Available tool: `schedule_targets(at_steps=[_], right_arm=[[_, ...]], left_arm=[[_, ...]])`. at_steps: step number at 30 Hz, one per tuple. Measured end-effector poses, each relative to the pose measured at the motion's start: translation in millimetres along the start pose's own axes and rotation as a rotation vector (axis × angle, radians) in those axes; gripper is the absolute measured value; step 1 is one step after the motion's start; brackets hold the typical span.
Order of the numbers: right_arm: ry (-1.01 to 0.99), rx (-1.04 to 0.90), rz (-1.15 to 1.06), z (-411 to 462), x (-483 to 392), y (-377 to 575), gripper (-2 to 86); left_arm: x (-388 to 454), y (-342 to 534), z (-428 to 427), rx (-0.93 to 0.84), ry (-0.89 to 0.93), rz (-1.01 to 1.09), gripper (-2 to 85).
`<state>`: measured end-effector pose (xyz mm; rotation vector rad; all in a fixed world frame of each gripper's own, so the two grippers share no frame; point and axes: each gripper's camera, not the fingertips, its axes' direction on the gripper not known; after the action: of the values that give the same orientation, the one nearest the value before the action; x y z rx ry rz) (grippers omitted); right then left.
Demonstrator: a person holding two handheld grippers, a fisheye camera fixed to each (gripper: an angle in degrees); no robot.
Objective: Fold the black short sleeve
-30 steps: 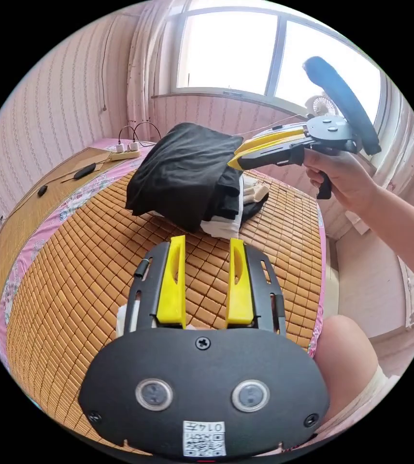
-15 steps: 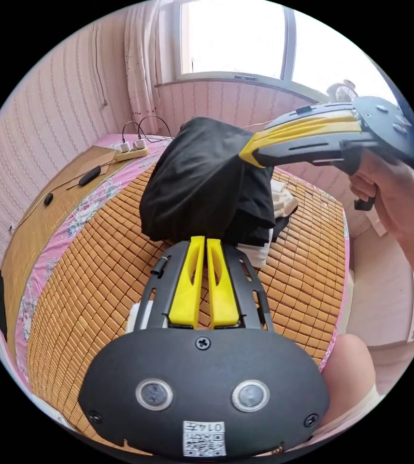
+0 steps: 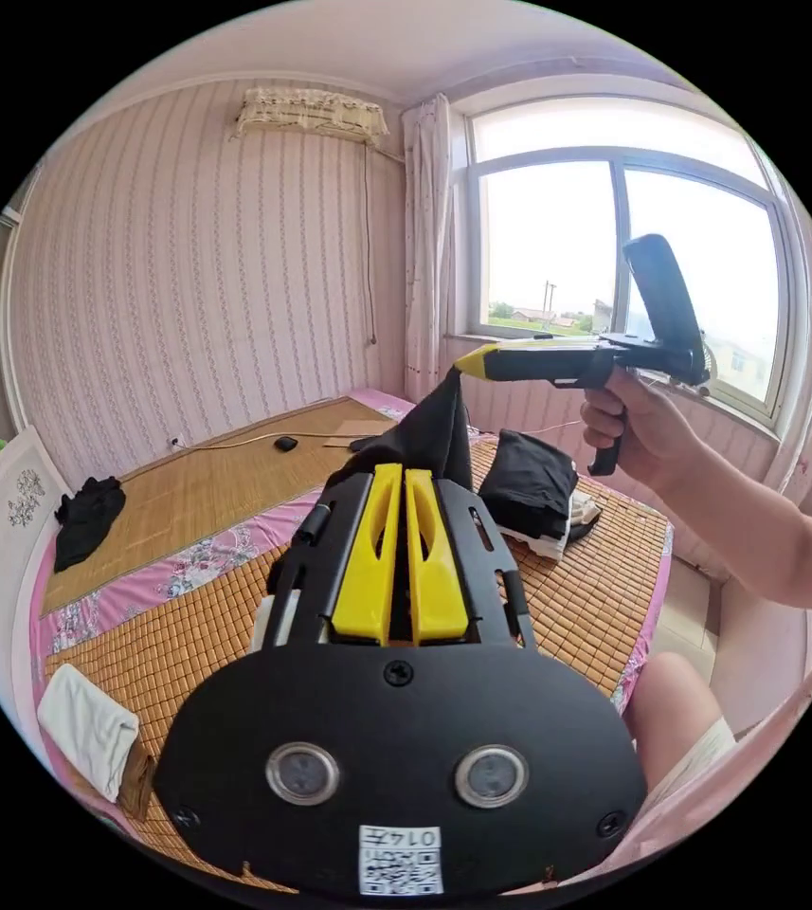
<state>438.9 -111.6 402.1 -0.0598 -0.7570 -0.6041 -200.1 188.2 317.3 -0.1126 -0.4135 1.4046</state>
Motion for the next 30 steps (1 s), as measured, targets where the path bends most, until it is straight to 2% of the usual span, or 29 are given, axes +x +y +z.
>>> schedule_targets(at_steps=[3,6,9,10,12,14,17,22,26,28,30], right_arm=[[-0.148,0.08,0.063,10.4,-21.5,42.4,-0.9],[-0.266,-0.001,0.139,39.6,-46.9,129.0,-0.9],[-0.321,-0.254,0.317,99.6,-67.3,247.0,-0.7],[-0.319,-0.394,0.422,125.2,-73.6,294.7,-0.5],[-0.327,-0.543,0.498,149.1,-87.9,346.4,-0.2],[-0.272,-0.633,0.433,162.3,-113.3,363.5,0.4],[-0.209,-0.692,0.234,191.8,-144.9,336.6,1.8],[-0.325,-0.681,-0.086,272.7,-220.3,271.1,5.5],[-0.409,-0.802,-0.233,356.4,-289.4,252.2,11.9],[-0.378,-0.859,-0.249,385.8,-303.2,256.9,11.3],[-0.311,-0.925,-0.27,410.5,-310.1,270.8,6.1]], left_arm=[[-0.7,36.4,-57.6,0.0,0.033,0.013,-1.0],[23.8,106.3,-74.2,-0.15,0.163,0.018,-1.0],[48.5,200.8,-43.7,-0.454,0.266,-0.07,-1.0],[53.2,242.0,-31.5,-0.568,0.274,-0.15,-0.9],[56.8,292.6,-27.4,-0.695,0.287,-0.25,-0.9],[50.1,322.3,-47.2,-0.739,0.26,-0.316,-0.9],[24.1,329.9,-83.1,-0.682,0.165,-0.354,-0.5],[-10.0,347.6,-92.5,-0.772,0.003,-0.335,2.5],[-19.1,362.4,-63.6,-0.895,0.061,-0.296,5.6],[-20.6,365.2,-48.1,-0.921,0.045,-0.252,5.7],[-22.9,370.8,-30.1,-0.952,0.061,-0.243,4.9]])
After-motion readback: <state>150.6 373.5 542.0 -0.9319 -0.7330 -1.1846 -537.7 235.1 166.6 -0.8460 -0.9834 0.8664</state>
